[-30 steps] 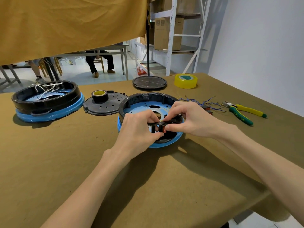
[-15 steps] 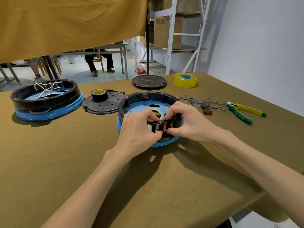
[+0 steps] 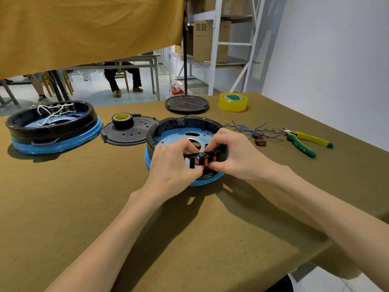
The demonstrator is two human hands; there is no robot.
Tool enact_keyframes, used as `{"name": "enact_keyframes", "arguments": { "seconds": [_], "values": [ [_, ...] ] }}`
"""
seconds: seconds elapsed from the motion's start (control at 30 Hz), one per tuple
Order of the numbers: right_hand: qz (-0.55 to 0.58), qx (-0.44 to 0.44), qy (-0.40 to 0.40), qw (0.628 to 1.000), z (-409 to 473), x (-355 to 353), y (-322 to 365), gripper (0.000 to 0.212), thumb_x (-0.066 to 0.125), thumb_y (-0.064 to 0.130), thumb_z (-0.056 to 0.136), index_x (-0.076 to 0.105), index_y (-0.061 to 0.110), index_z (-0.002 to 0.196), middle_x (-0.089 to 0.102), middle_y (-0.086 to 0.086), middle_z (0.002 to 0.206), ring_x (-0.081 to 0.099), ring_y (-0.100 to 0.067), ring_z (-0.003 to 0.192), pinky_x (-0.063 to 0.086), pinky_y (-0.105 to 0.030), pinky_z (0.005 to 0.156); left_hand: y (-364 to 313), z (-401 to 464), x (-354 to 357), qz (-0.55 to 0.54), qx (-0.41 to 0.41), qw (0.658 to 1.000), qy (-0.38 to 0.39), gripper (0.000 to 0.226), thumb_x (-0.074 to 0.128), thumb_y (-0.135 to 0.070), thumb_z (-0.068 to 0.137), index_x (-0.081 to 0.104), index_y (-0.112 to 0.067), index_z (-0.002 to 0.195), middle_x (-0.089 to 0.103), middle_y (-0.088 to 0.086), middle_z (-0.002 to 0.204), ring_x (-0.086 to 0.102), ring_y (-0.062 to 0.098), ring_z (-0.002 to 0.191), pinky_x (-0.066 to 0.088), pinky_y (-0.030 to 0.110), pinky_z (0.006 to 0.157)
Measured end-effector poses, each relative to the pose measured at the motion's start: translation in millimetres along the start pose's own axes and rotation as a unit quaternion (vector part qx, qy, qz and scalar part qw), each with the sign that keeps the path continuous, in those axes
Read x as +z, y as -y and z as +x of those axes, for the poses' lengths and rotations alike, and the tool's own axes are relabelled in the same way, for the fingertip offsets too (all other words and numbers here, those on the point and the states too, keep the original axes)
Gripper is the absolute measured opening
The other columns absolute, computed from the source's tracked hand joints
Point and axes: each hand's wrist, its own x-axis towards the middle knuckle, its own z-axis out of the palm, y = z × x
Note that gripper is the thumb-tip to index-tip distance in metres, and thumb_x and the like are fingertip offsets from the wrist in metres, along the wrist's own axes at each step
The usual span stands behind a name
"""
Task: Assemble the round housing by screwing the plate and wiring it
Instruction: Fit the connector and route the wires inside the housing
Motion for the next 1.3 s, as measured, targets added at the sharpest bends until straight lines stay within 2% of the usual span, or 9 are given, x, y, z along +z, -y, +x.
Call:
{"name": "enact_keyframes", "arguments": {
  "seconds": [0.1, 0.27, 0.47, 0.6, 0.73, 0.9, 1.0, 1.17, 1.3],
  "values": [
    [0.038, 0.013, 0.019, 0.999, 2, -8, -3, 0.015, 0.084, 0.019, 0.083, 0.080, 0.020, 0.098, 0.064, 0.004, 0.099, 0.061, -0.006, 0.089, 0.043, -0.014, 0.074, 4, 1, -4, -0.037, 0.008, 0.999, 0.021, 0.027, 0.079, -0.042, 0.084, 0.072, -0.025, 0.104, 0.072, -0.016, 0.098, 0.067, 0.003, 0.099, 0.053, 0.045, 0.098],
    [0.060, -0.005, 0.005, 0.998, 1, -7, -5, 0.014, 0.083, 0.024, 0.085, 0.082, 0.020, 0.099, 0.063, 0.003, 0.095, 0.062, -0.012, 0.090, 0.050, -0.023, 0.077, 4, -2, 2, -0.017, 0.036, 0.999, -0.035, 0.020, 0.073, -0.046, 0.089, 0.074, -0.028, 0.098, 0.070, -0.018, 0.089, 0.064, 0.003, 0.090, 0.045, 0.037, 0.094],
    [0.079, -0.011, -0.013, 0.997, -1, -1, -10, 0.017, 0.082, 0.019, 0.086, 0.082, 0.019, 0.103, 0.063, 0.003, 0.094, 0.061, -0.012, 0.088, 0.048, -0.019, 0.073, 6, -5, 8, 0.011, 0.047, 0.997, -0.067, 0.020, 0.074, -0.043, 0.089, 0.072, -0.024, 0.098, 0.070, -0.012, 0.085, 0.061, 0.007, 0.082, 0.044, 0.035, 0.086],
    [0.051, -0.010, 0.029, 0.998, -1, -15, -18, 0.025, 0.084, 0.018, 0.083, 0.081, 0.021, 0.108, 0.069, 0.009, 0.106, 0.066, -0.016, 0.096, 0.055, -0.046, 0.083, 5, -5, 6, 0.001, 0.052, 0.997, -0.058, 0.019, 0.074, -0.042, 0.089, 0.071, -0.025, 0.098, 0.067, -0.016, 0.087, 0.060, 0.003, 0.085, 0.042, 0.034, 0.087],
    [0.084, 0.006, 0.030, 0.996, 1, -19, -23, 0.022, 0.084, 0.023, 0.084, 0.082, 0.024, 0.106, 0.071, 0.004, 0.102, 0.066, -0.024, 0.094, 0.053, -0.055, 0.082, 6, -5, 6, 0.000, 0.048, 0.997, -0.058, 0.020, 0.075, -0.043, 0.088, 0.071, -0.025, 0.097, 0.066, -0.018, 0.086, 0.060, 0.000, 0.085, 0.044, 0.036, 0.088],
    [0.127, 0.010, 0.050, 0.991, 7, -21, -28, 0.020, 0.085, 0.020, 0.084, 0.083, 0.023, 0.104, 0.067, 0.003, 0.093, 0.063, -0.011, 0.087, 0.048, -0.017, 0.067, 4, -4, 4, -0.008, 0.042, 0.997, -0.066, 0.023, 0.075, -0.047, 0.087, 0.073, -0.026, 0.095, 0.068, -0.016, 0.085, 0.060, 0.002, 0.083, 0.044, 0.035, 0.088],
    [0.124, 0.021, 0.059, 0.990, 9, -19, -26, 0.019, 0.084, 0.022, 0.084, 0.084, 0.025, 0.102, 0.067, 0.006, 0.092, 0.063, -0.012, 0.090, 0.048, -0.019, 0.076, 3, -5, 5, -0.012, 0.038, 0.997, -0.073, 0.022, 0.075, -0.048, 0.087, 0.075, -0.027, 0.095, 0.069, -0.016, 0.084, 0.061, 0.002, 0.084, 0.044, 0.034, 0.089],
    [0.111, 0.024, 0.070, 0.991, 9, -23, -22, 0.017, 0.084, 0.024, 0.084, 0.084, 0.031, 0.099, 0.067, 0.010, 0.089, 0.063, -0.013, 0.090, 0.054, -0.036, 0.083, 4, -5, 5, -0.012, 0.043, 0.997, -0.061, 0.025, 0.072, -0.051, 0.087, 0.074, -0.028, 0.095, 0.068, -0.018, 0.084, 0.059, 0.000, 0.084, 0.043, 0.031, 0.087],
    [0.108, 0.006, 0.056, 0.993, 7, -20, -20, 0.017, 0.085, 0.021, 0.083, 0.084, 0.029, 0.098, 0.066, 0.011, 0.087, 0.063, -0.010, 0.085, 0.052, -0.025, 0.076, 10, -3, -1, -0.013, 0.050, 0.998, -0.024, 0.020, 0.071, -0.048, 0.089, 0.071, -0.030, 0.098, 0.066, -0.021, 0.088, 0.055, -0.006, 0.092, 0.040, 0.027, 0.083]
  ]
}}
